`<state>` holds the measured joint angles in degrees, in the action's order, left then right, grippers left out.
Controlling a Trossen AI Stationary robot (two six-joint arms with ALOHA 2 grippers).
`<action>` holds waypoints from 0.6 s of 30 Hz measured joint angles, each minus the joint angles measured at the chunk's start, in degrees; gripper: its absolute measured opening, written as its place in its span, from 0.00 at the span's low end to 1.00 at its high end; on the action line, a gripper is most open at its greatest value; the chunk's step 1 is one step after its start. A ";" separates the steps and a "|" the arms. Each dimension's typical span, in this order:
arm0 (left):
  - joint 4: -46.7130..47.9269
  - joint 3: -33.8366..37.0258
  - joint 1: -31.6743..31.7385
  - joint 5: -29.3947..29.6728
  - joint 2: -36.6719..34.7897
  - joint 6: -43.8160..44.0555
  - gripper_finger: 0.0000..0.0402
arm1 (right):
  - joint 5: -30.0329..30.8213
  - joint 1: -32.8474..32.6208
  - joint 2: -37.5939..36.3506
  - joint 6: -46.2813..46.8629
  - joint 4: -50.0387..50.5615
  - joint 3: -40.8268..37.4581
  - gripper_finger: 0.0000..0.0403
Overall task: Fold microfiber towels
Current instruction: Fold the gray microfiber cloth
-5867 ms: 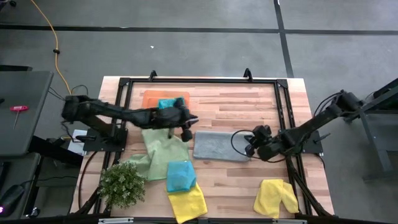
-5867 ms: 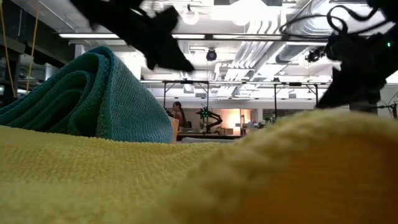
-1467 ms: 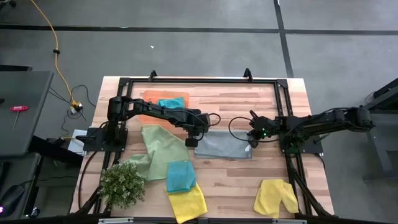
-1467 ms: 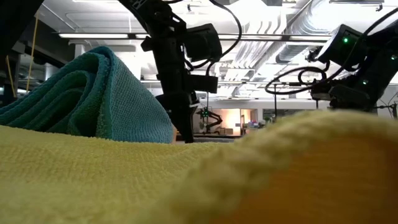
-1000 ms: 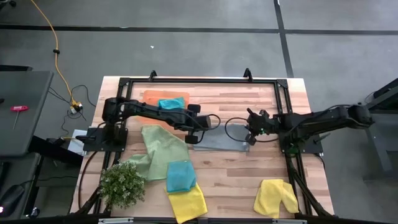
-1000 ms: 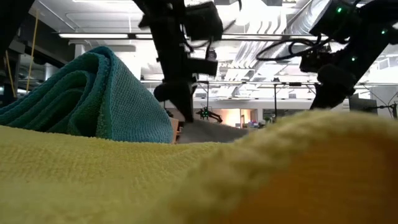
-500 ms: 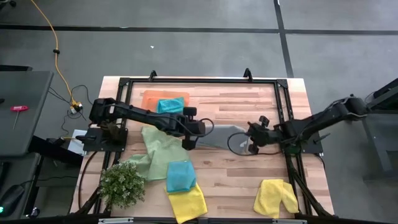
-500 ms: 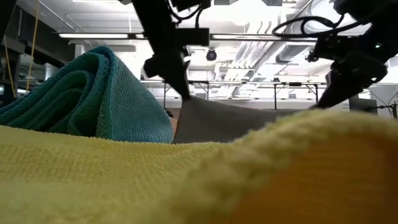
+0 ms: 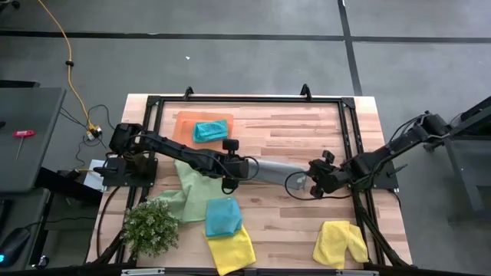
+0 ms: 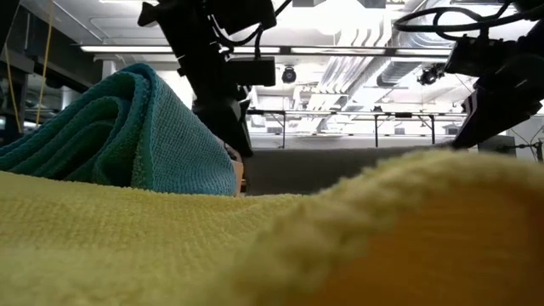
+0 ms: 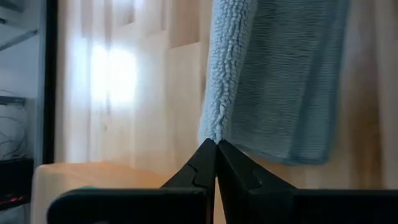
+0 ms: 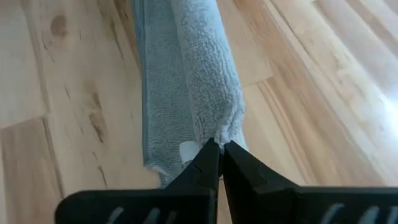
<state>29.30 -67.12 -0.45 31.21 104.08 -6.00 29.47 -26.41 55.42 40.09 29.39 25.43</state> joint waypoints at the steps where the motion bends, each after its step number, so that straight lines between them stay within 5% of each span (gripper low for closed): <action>1: -0.03 0.06 -0.13 -0.52 -0.01 0.14 0.00 | 0.02 -0.35 0.05 0.61 -0.02 0.00 0.00; 18: -0.87 0.73 -0.79 -8.14 0.01 2.84 0.00 | -0.59 -5.67 6.33 9.60 -2.78 0.00 0.00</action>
<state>28.42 -66.39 -1.23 23.06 104.09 -3.16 28.88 -32.08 61.75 49.69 26.60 25.43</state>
